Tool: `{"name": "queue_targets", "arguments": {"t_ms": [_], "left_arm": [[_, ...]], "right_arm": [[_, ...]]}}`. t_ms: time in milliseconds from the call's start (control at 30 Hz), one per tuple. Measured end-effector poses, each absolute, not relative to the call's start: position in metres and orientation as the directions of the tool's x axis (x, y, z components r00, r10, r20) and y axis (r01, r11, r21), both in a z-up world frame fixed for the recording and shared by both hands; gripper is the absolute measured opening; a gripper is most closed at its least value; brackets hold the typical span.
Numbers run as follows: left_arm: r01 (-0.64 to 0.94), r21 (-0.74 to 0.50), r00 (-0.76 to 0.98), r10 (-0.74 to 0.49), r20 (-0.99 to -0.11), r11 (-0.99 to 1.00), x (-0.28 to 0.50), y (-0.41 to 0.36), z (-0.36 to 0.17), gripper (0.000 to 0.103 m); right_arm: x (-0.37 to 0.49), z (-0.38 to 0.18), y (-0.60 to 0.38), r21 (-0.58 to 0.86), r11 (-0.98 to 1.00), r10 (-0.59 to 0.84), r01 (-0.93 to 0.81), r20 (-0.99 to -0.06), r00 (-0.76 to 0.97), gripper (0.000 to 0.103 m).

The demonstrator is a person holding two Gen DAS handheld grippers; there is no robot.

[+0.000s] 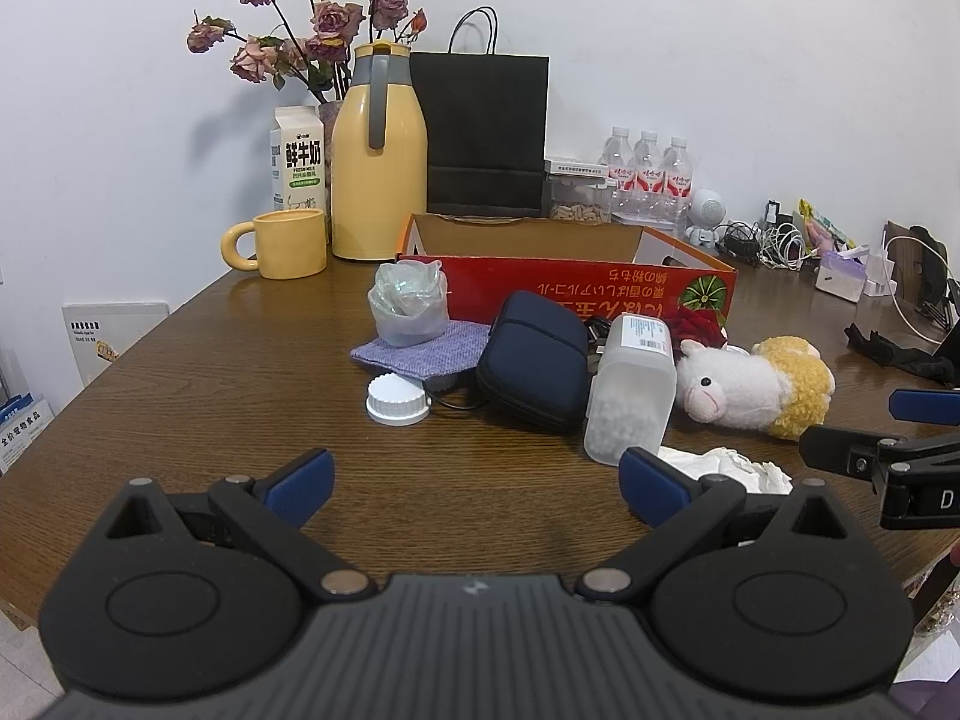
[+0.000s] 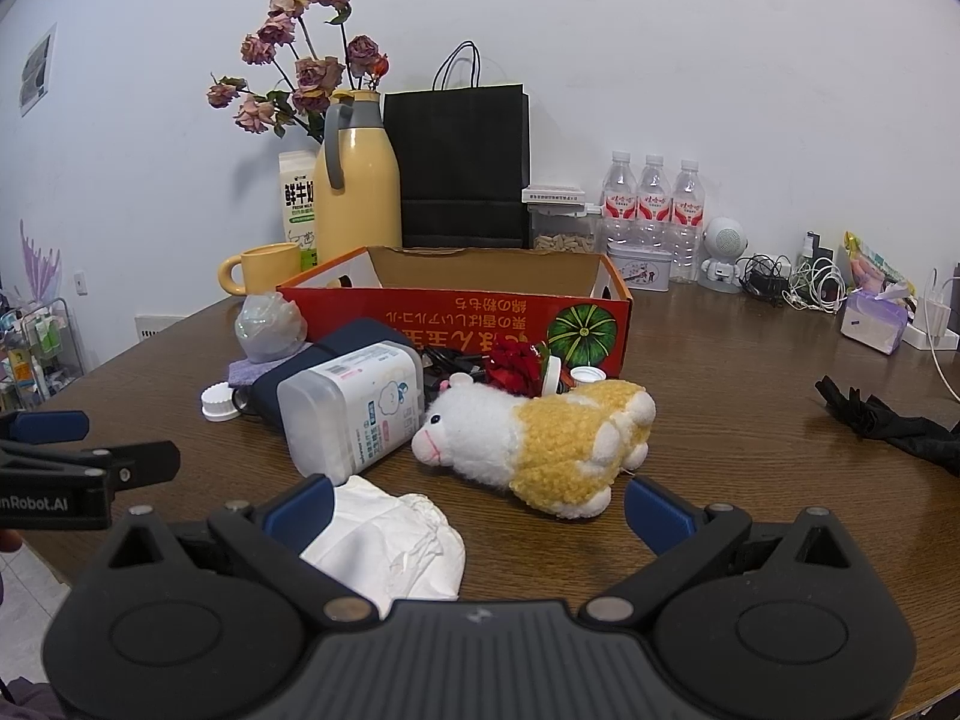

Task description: Organize objects

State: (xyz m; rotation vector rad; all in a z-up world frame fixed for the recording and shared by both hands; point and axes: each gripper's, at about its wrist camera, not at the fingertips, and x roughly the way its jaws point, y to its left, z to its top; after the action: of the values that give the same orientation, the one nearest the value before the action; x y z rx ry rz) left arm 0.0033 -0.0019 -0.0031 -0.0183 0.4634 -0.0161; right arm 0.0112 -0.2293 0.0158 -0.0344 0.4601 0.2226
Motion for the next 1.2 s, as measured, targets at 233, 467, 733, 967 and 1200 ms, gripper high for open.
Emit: {"name": "queue_targets", "arguments": {"t_ms": [233, 467, 733, 967, 1200], "left_arm": [[0.012, -0.022, 0.895, -0.02, -0.446, 1.0, 0.003, -0.002, -0.003, 0.103], [0.012, -0.023, 0.895, -0.021, -0.446, 1.0, 0.003, -0.002, -0.003, 0.103], [-0.003, -0.029, 0.892, -0.01, -0.452, 1.0, 0.004, 0.002, -0.001, 0.103], [-0.041, -0.041, 0.886, 0.017, -0.464, 0.998, 0.005, 0.014, -0.005, 0.103], [-0.067, -0.056, 0.879, 0.032, -0.475, 0.996, 0.006, 0.025, -0.01, 0.103]], "right_arm": [[0.01, 0.016, -0.229, 0.016, 0.975, 0.204, -0.22, -0.443, 0.873, 0.103], [0.01, 0.016, -0.229, 0.016, 0.975, 0.205, -0.221, -0.443, 0.873, 0.103], [0.009, 0.019, -0.224, 0.017, 0.969, 0.226, -0.245, -0.454, 0.862, 0.103], [0.024, 0.008, -0.211, 0.014, 0.936, 0.305, -0.351, -0.53, 0.791, 0.103], [0.04, -0.01, -0.199, 0.019, 0.908, 0.349, -0.419, -0.59, 0.728, 0.097]]}}
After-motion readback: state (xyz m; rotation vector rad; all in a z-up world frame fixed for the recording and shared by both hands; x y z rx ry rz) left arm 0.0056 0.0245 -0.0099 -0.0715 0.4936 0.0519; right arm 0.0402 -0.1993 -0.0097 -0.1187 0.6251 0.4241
